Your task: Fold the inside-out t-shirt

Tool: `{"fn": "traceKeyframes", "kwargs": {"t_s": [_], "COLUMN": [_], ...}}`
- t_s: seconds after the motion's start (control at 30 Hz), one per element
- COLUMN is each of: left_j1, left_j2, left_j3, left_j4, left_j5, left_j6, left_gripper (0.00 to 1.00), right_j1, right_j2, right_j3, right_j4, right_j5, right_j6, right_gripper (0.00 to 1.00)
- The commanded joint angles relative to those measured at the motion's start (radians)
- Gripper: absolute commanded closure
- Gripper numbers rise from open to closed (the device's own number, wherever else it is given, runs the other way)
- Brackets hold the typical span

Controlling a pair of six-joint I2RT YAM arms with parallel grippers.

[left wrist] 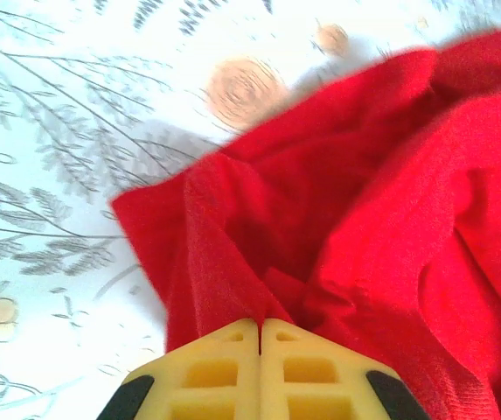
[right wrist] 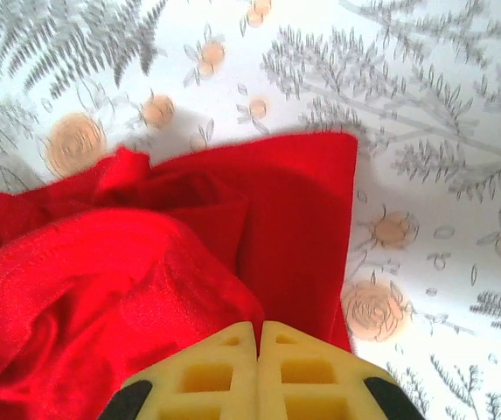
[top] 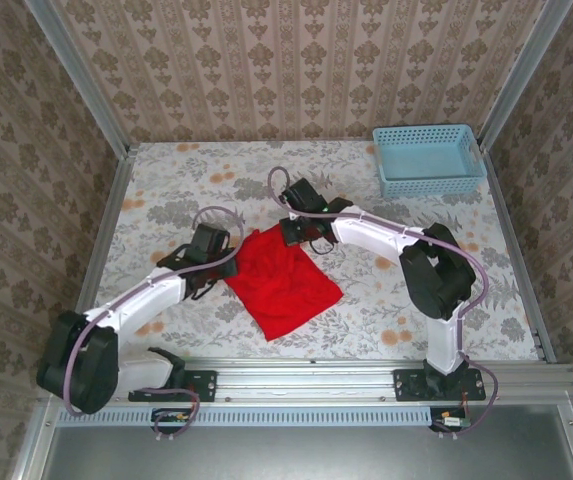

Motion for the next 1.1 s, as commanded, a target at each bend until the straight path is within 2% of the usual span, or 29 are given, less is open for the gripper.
{"fn": "traceKeyframes", "kwargs": {"t_s": [0.0, 0.1, 0.23, 0.37, 0.7, 0.9, 0.97, 1.07], "left_j1": [0.095, 0.175, 0.235, 0.248, 0.259, 0.262, 0.271, 0.301], "left_j2": [-0.055, -0.064, 0.000, 0.093, 0.208, 0.232, 0.231, 0.209], "left_j3": [-0.040, -0.070, -0.067, -0.036, 0.018, 0.048, 0.060, 0.078], "left_j4": [0.066, 0.122, 0.174, 0.203, 0.221, 0.195, 0.182, 0.154], "left_j5": [0.072, 0.125, 0.189, 0.226, 0.219, 0.208, 0.208, 0.212], "left_j6": [-0.091, -0.142, -0.177, -0.198, -0.225, -0.226, -0.221, -0.208], "left_gripper": [0.95, 0.94, 0.94, 0.94, 0.92, 0.88, 0.84, 0.79], "right_j1": [-0.034, -0.055, -0.073, -0.098, -0.135, -0.137, -0.138, -0.139], "right_j2": [-0.009, 0.002, 0.060, 0.112, 0.265, 0.358, 0.382, 0.386], "right_j3": [0.045, 0.071, 0.142, 0.201, 0.391, 0.480, 0.514, 0.547], "right_j4": [0.006, 0.014, -0.012, -0.016, -0.018, -0.034, -0.053, -0.092], "right_j5": [-0.039, -0.073, -0.085, -0.082, -0.200, -0.131, -0.117, -0.058], "right_j6": [-0.028, -0.036, -0.071, -0.106, -0.256, -0.332, -0.344, -0.331], "right_gripper": [1.00, 1.00, 1.00, 1.00, 1.00, 0.99, 0.90, 0.60]}}
